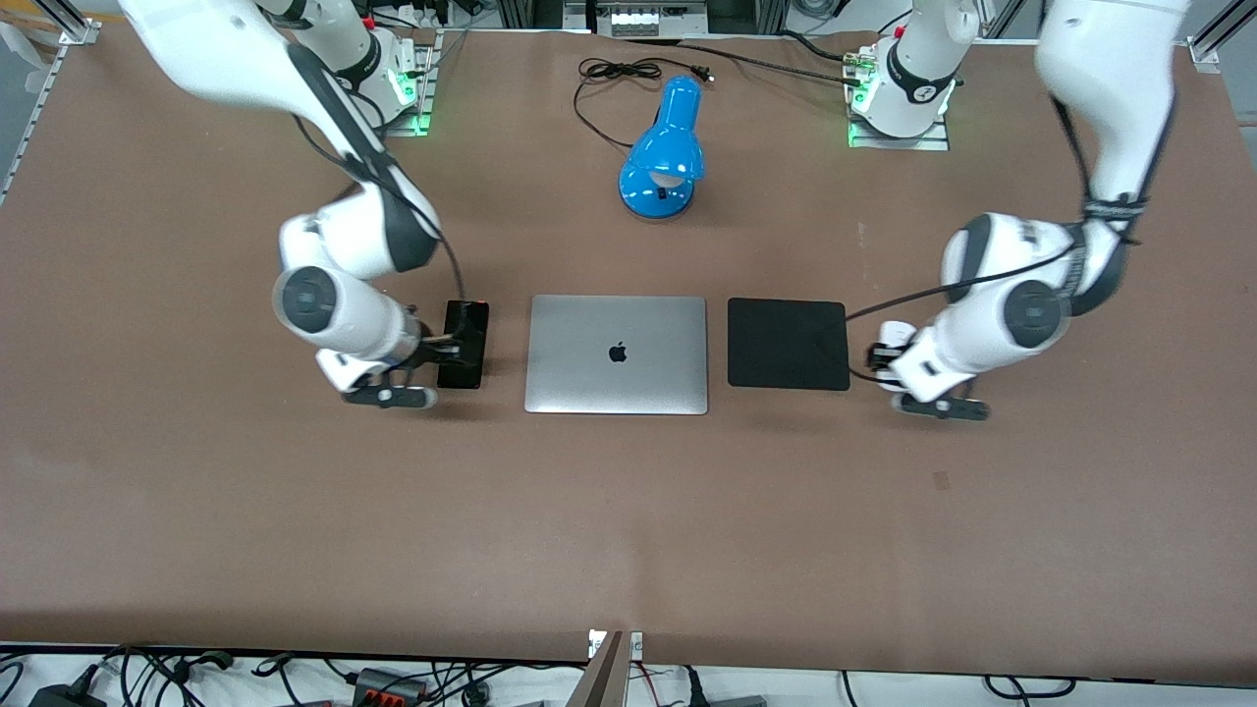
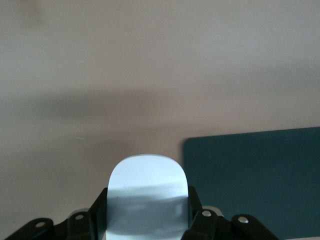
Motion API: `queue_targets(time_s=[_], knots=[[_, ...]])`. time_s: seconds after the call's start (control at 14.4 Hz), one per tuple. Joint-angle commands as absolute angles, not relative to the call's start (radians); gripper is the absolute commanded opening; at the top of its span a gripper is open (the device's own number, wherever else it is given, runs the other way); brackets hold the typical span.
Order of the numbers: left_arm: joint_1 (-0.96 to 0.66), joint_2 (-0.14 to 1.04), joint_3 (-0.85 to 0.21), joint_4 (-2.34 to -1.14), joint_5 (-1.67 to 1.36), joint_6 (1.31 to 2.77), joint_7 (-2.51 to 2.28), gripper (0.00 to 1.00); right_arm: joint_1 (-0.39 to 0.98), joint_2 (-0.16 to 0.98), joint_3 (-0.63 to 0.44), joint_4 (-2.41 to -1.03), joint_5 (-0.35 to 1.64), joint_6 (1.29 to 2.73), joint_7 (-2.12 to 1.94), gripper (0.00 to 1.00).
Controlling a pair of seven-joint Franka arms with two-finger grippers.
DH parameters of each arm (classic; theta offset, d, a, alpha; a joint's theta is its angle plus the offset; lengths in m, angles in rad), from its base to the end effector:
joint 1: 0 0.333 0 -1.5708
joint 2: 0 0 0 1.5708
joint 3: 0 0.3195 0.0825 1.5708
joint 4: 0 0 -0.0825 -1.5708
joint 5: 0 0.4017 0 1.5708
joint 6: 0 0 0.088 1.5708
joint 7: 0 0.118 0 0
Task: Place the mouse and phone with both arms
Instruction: 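Set the phone beside the laptop while the left gripper lowers the mouse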
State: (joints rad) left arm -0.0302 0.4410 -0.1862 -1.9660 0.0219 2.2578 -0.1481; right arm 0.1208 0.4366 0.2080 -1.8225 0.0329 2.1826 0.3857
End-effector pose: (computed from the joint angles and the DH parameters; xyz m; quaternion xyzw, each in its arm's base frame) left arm 0.5980 -0.1290 0.2185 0.9964 -0.0357 -0.0752 0.0188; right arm 0.6188 0.2048 0.2776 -0.9967 0.0463 0.0518 0.0416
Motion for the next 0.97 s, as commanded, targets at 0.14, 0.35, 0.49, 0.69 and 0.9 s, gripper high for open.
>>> queue_targets(time_s=[0.14,0.35,0.49,0.69,0.9], knots=[[-0.190,0.492,-0.183,-1.968,0.054,2.288,-0.340,0.27,-0.038,0.234,0.215,-1.655,0.040,1.696,0.376,1.00],[-0.193,0.511,-0.186,-1.991,0.055,2.330,-0.348,0.27,-0.127,0.125,0.212,-1.667,0.040,1.556,0.267,1.00],[-0.225,0.520,-0.184,-1.994,0.055,2.348,-0.434,0.31,-0.152,0.117,0.209,-1.672,0.041,1.549,0.230,1.00],[-0.227,0.534,-0.184,-1.994,0.057,2.350,-0.442,0.56,-0.109,0.076,0.221,-1.736,0.034,1.568,0.229,1.00],[-0.227,0.551,-0.184,-1.993,0.057,2.350,-0.442,0.77,-0.117,0.005,0.215,-1.835,0.028,1.637,0.227,1.00]])
